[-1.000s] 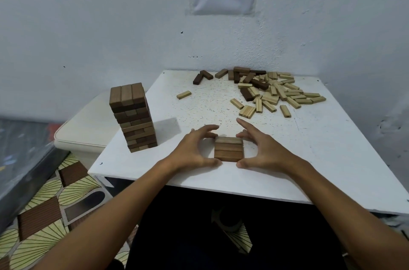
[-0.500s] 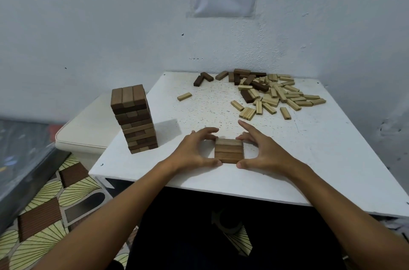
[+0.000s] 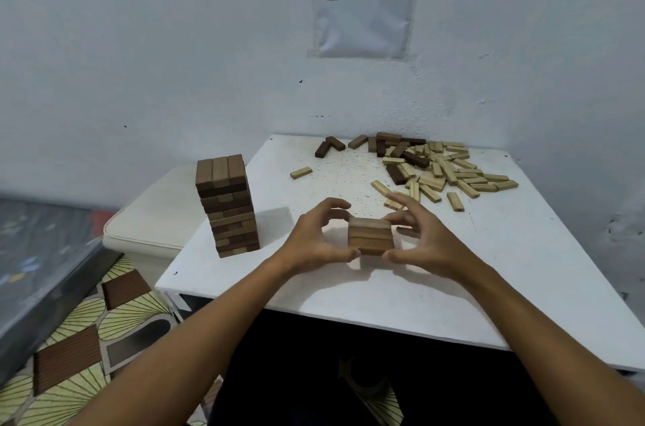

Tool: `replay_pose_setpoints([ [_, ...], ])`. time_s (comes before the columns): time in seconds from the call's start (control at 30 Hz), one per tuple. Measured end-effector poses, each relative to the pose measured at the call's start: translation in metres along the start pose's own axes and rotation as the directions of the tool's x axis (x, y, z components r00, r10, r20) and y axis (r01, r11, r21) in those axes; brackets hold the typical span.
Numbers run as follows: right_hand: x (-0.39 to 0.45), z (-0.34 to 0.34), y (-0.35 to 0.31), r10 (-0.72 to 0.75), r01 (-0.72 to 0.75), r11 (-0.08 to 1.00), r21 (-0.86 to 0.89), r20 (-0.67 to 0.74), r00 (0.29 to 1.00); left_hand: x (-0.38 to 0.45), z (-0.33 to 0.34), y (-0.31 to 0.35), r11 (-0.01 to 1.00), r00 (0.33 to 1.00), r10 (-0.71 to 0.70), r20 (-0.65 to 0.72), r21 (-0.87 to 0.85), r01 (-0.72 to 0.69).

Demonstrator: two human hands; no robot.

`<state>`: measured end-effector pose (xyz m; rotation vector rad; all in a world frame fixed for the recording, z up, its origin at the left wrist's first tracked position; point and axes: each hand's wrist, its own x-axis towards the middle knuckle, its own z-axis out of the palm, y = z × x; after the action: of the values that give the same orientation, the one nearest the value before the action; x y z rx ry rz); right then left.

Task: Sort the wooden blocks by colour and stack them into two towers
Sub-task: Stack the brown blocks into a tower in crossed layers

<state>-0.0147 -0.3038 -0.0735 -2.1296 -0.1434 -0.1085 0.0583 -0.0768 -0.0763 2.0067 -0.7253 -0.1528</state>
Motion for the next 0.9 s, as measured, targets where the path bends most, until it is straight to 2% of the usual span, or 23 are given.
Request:
replay_pose_setpoints([
  [0.43,0.058,-0.022,-0.079,-0.178,0.195,0.951,0.241,-0.091,0.98,0.015,-0.075,0.068,0.992,0.971,0.053,-0.233,-0.101,-0.078],
  [0.6,0.087,-0.01,-0.114,-0.224,0.234,0.911,0.339,-0.07,0.972,0.012,-0.121,0.08,0.993,0.95,0.073,-0.305,-0.067,-0.098],
  [0.9,0.134,0.045,-0.155,-0.313,0.279,0.89,0.36,0.039,0.949,-0.02,-0.186,0.059,0.999,0.908,0.04,-0.416,-0.013,-0.05],
])
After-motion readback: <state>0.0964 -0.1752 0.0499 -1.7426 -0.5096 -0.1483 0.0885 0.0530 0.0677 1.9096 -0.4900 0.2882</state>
